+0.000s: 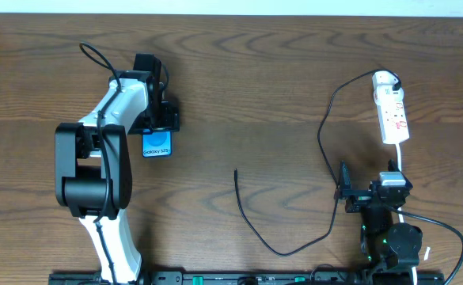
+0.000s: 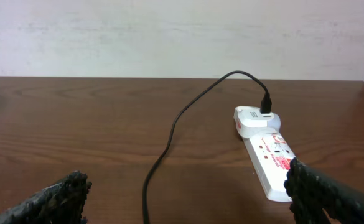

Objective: Plug charger to phone and switch on socket

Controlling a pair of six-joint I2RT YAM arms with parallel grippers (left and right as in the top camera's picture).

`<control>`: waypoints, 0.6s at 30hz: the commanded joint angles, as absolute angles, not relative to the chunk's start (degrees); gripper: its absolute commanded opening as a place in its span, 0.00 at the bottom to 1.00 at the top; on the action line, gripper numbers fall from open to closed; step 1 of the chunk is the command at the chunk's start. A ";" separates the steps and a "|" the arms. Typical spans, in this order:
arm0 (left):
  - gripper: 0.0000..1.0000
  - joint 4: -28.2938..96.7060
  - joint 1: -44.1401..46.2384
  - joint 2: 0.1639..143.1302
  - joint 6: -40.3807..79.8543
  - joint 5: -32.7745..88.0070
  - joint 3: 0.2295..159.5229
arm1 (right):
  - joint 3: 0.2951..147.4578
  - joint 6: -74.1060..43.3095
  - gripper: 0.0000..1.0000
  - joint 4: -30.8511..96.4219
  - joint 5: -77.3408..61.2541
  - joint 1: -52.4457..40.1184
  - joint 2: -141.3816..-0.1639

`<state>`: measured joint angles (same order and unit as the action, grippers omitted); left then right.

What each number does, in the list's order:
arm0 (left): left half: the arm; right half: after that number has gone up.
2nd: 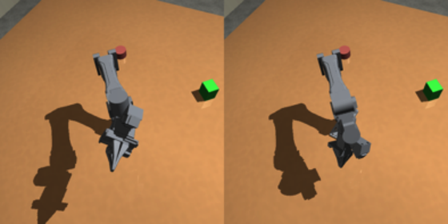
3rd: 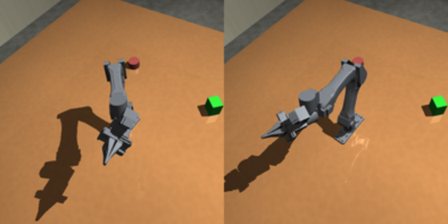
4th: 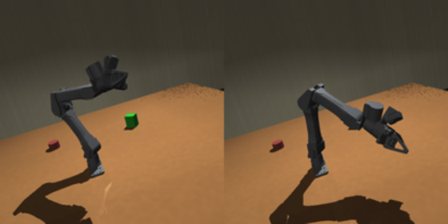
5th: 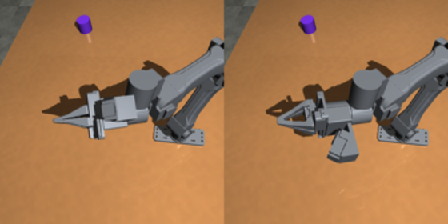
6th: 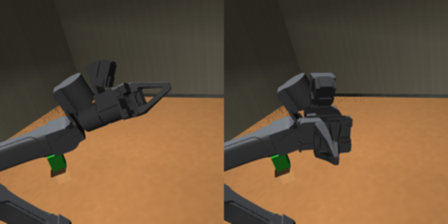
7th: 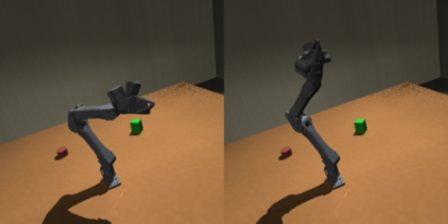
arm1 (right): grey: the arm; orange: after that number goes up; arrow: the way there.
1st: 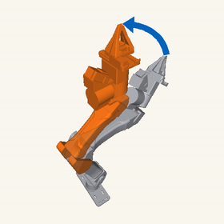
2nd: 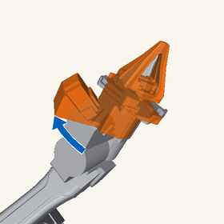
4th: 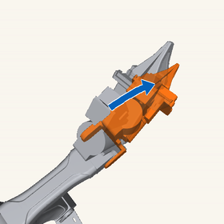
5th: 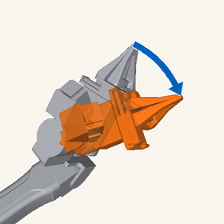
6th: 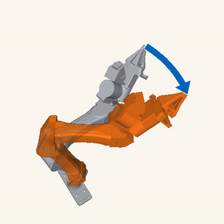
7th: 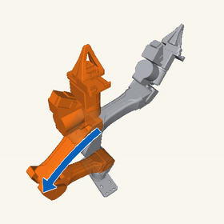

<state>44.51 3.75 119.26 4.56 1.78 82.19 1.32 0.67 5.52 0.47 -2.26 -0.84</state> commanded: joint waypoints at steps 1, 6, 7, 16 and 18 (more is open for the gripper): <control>0.85 44.62 3.51 119.92 5.06 0.40 80.77 | 0.93 1.34 0.99 5.56 0.93 -2.50 -0.38; 0.84 44.62 3.51 119.92 5.06 0.40 80.77 | 0.93 1.34 0.99 5.56 0.93 -2.50 -0.38; 0.84 44.62 3.51 119.92 5.06 0.43 80.77 | 0.93 1.34 0.99 5.56 0.93 -2.50 -0.38; 0.79 44.62 3.51 119.92 5.06 0.43 80.77 | 0.93 1.34 0.99 5.56 0.93 -2.50 -0.38; 0.79 44.62 3.51 119.92 5.06 0.40 80.77 | 0.93 1.34 0.99 5.56 0.93 -2.50 -0.38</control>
